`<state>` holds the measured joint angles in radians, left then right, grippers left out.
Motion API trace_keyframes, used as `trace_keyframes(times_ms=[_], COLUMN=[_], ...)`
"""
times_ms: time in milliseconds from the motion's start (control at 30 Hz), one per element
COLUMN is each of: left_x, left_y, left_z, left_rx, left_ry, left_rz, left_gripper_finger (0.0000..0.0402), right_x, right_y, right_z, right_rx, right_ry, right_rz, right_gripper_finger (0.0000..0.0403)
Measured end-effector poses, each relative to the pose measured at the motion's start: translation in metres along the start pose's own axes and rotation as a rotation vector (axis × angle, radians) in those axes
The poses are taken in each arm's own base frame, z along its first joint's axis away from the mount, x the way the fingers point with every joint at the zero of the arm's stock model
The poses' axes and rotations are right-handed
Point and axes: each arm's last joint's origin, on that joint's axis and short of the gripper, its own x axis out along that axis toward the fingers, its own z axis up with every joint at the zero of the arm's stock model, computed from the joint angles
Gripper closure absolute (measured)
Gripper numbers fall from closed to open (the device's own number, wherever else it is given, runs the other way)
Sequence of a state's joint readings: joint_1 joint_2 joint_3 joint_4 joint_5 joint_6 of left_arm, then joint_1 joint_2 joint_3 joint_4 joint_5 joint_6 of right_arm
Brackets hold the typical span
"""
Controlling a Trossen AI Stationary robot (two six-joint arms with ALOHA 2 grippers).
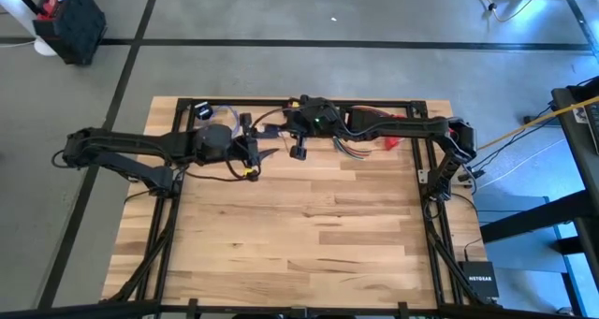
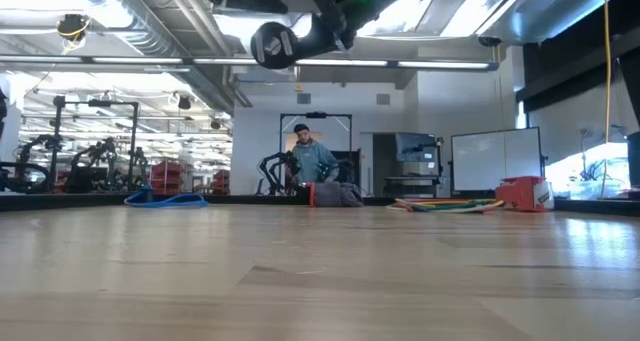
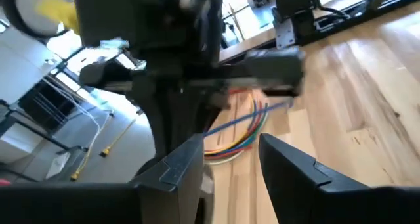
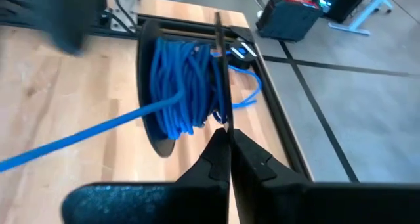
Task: Coil cords
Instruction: Coil the blue wire on the black spool
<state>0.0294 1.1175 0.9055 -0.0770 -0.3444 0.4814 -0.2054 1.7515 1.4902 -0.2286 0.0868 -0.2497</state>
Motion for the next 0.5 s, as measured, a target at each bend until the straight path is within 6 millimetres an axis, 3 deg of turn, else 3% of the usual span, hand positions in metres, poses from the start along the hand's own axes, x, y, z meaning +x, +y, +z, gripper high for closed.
trace_keyframes(times_ms=[500], left_x=[-0.024], left_y=[0.010], left_z=[-0.001], left_rx=[-0.085], left_ry=[0.048], left_rz=[0.024], left_gripper_finger=[0.0261], right_x=[0.000], right_y=[0.001], right_z=[0.000], right_rx=[-0.010], right_ry=[0.003], right_rz=[0.007], right_gripper_finger=[0.0401])
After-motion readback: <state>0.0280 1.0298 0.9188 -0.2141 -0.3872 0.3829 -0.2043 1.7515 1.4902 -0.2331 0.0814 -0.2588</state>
